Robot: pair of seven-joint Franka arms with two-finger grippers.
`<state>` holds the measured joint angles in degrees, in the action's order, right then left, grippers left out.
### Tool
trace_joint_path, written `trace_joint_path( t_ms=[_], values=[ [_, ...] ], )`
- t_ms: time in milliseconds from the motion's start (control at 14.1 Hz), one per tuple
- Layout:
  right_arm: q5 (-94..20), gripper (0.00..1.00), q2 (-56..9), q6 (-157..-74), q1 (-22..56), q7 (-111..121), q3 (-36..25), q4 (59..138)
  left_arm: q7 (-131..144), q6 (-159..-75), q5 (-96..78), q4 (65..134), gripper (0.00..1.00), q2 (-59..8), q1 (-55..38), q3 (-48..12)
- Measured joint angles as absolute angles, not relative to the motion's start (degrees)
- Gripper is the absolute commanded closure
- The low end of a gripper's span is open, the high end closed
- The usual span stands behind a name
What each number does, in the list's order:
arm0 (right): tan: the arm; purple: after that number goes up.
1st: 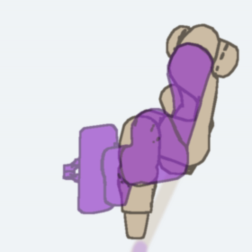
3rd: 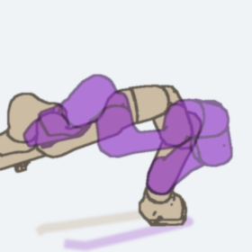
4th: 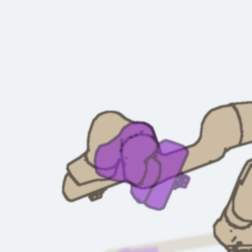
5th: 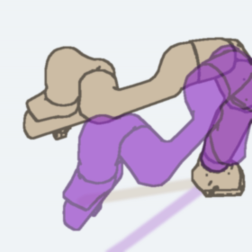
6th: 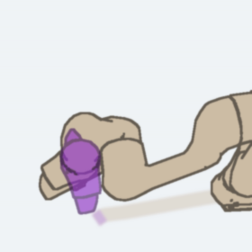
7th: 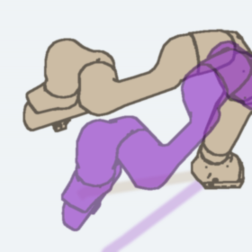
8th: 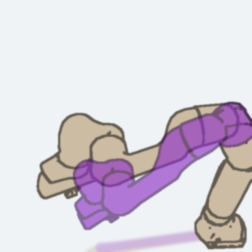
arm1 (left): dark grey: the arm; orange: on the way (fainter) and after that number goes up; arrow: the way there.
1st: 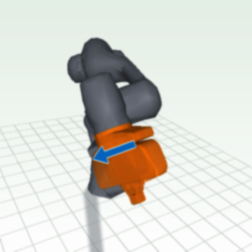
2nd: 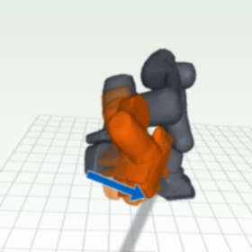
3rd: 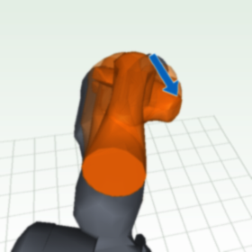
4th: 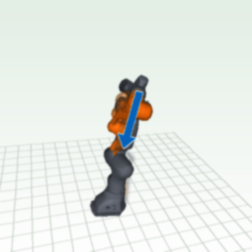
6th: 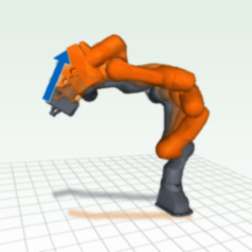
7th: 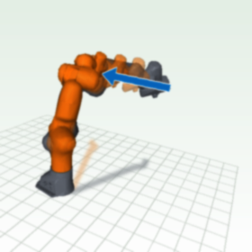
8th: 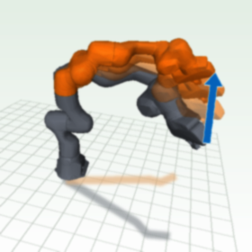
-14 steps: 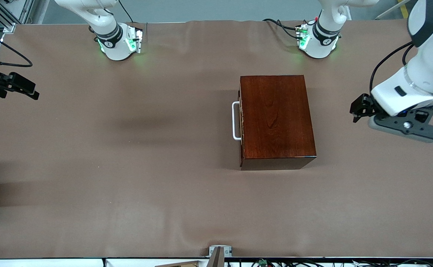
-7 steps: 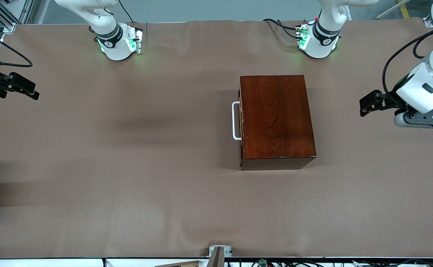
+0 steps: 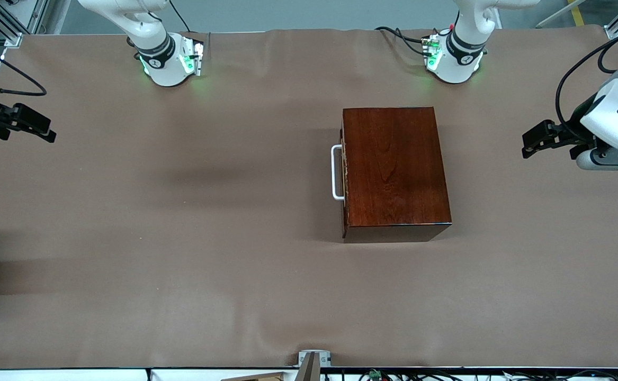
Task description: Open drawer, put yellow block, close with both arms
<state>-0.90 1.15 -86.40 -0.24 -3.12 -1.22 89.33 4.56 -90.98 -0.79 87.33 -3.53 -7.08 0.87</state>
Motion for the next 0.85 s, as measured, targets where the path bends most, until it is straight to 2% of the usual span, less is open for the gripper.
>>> trace_joint_path(
  t_ms=[850],
  values=[
    [-0.9, 0.00, 1.1, -86.4, -0.3, -3.2, -1.2, 89.3, 4.6, -91.2, -0.8, 87.4, 0.00, -3.5, -6.6, 0.8]
  ],
)
